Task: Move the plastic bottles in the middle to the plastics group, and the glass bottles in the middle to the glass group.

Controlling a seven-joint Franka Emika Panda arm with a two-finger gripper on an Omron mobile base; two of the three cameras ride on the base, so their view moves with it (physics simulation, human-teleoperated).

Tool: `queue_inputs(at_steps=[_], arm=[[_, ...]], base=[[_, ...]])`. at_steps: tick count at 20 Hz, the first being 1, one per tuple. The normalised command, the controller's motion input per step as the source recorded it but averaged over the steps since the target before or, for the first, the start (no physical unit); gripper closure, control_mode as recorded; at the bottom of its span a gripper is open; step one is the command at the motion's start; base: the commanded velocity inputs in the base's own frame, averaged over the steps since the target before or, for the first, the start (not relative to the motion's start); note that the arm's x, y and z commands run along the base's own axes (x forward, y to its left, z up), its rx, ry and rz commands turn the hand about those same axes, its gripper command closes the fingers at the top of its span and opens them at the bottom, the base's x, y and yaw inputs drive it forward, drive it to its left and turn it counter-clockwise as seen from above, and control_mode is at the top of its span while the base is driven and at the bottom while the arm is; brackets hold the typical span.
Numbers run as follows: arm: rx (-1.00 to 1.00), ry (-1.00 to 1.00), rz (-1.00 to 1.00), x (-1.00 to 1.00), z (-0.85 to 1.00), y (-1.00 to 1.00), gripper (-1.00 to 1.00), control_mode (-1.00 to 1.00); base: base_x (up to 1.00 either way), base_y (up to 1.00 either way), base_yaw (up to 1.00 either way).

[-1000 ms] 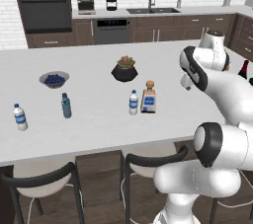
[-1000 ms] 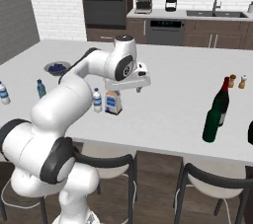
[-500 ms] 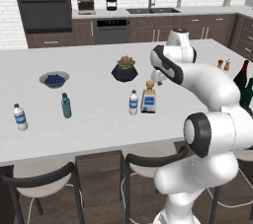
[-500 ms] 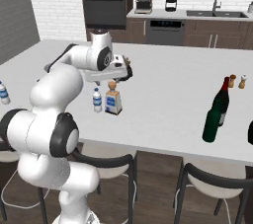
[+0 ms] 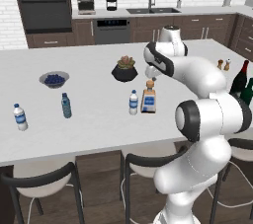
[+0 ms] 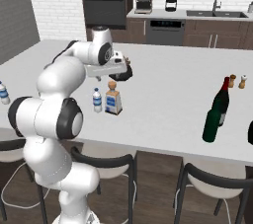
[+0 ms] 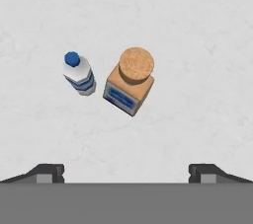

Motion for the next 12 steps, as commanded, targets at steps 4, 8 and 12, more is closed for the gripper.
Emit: queue_inputs(at_steps=[4,8,12], arm=[[0.0,0.0,0.0,0.19,-0.02,0.1,-1.0,-1.0],[0.01,0.0,0.0,0.28,-0.14,0.16,-1.0,-1.0],[0.0,0.0,0.0,0.19,-0.12,0.02,-1.0,-1.0]], base=[[0.0,0.0,0.0],[0.0,0.0,0.0],[0.0,0.0,0.0]])
